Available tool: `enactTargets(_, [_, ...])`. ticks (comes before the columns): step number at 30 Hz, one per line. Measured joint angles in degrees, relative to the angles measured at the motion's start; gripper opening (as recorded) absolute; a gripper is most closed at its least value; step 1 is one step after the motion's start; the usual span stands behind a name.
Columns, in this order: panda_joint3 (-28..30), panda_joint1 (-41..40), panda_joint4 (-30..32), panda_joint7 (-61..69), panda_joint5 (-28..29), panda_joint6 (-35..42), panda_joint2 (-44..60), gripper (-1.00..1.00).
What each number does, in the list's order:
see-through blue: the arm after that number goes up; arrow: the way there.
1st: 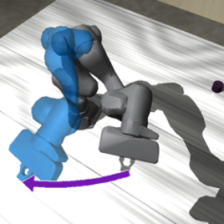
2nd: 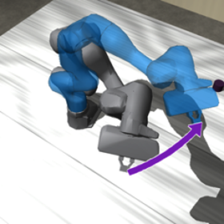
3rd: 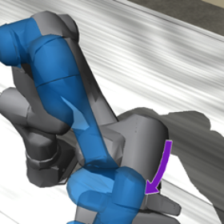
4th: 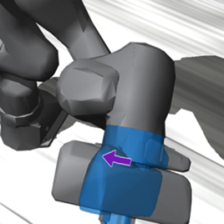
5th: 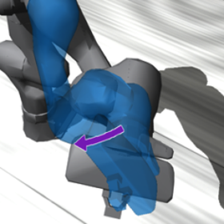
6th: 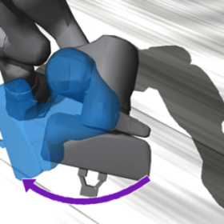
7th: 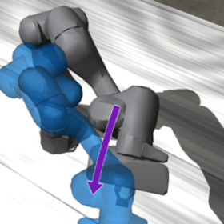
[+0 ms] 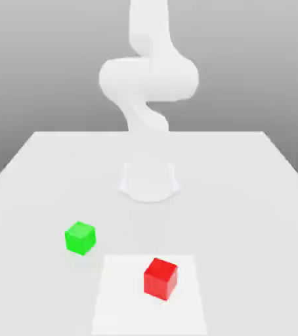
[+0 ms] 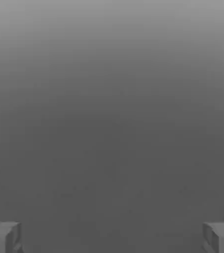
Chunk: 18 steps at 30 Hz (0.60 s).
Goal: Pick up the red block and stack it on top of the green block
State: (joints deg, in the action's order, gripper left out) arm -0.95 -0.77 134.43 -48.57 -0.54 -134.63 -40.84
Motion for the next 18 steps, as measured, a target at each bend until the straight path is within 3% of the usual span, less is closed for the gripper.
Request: enactTargets(18, [-6.84,-4.05,19.69,-23.83,0.5,-21.42,37.96,0.0])
